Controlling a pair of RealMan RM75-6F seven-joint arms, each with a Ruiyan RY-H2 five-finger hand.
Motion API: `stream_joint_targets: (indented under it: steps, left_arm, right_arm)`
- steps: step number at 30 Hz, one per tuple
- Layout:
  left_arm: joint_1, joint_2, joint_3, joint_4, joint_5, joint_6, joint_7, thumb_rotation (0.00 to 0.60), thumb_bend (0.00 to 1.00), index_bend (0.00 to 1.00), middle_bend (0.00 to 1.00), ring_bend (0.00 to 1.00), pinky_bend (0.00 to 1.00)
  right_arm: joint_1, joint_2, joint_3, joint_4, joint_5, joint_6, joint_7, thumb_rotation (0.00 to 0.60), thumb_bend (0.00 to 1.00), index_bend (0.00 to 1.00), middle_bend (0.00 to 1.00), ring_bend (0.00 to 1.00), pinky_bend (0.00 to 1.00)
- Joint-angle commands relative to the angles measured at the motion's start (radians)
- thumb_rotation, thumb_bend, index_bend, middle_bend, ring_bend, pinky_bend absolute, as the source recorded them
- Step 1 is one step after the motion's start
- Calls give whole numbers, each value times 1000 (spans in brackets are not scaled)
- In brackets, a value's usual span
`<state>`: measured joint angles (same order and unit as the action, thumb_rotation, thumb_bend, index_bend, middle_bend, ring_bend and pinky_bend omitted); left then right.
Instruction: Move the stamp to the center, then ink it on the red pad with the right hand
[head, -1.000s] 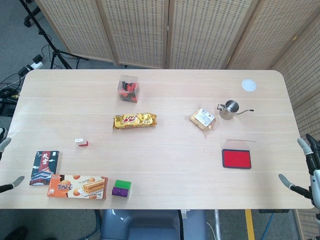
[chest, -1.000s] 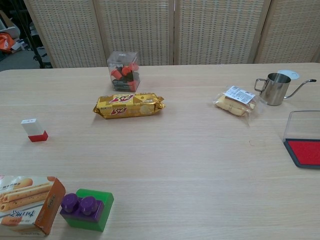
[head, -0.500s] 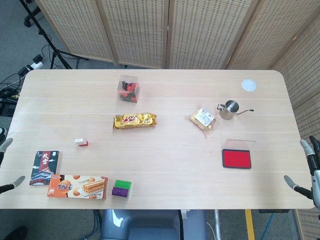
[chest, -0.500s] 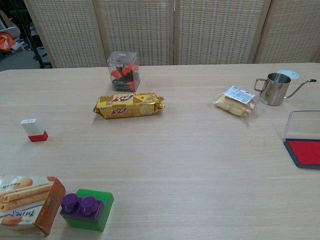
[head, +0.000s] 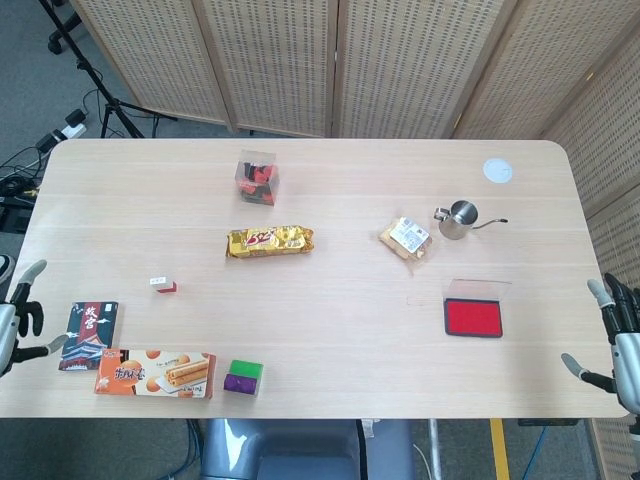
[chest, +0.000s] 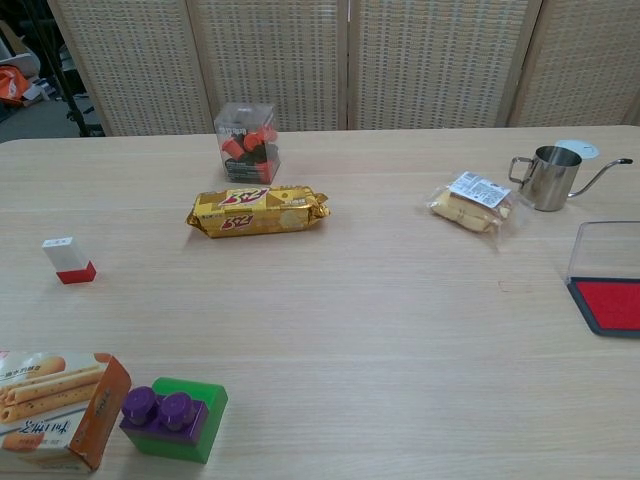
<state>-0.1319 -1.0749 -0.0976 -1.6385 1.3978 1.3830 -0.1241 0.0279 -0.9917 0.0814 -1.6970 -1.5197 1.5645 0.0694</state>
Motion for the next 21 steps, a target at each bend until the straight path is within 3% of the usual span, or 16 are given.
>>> stream_joint_targets:
  steps: [1, 11, 21]
  left_arm:
    - [-56, -48, -43, 54, -56, -76, -46, 600, 55, 143, 997, 1000, 911]
    - [-239, -111, -121, 94, -253, -359, 40, 600, 140, 359, 1000, 1000, 917]
    - [-372, -269, -150, 211, -438, -469, 197, 600, 158, 442, 1000, 1000, 917]
  right_arm:
    - [3, 3, 1, -1, 5, -8, 9, 600, 0, 0, 0, 0, 0]
    - [13, 17, 3, 3, 15, -37, 56, 600, 0, 0, 0, 0, 0]
    - [21, 26, 8, 11, 31, -58, 92, 600, 0, 0, 0, 0, 0]
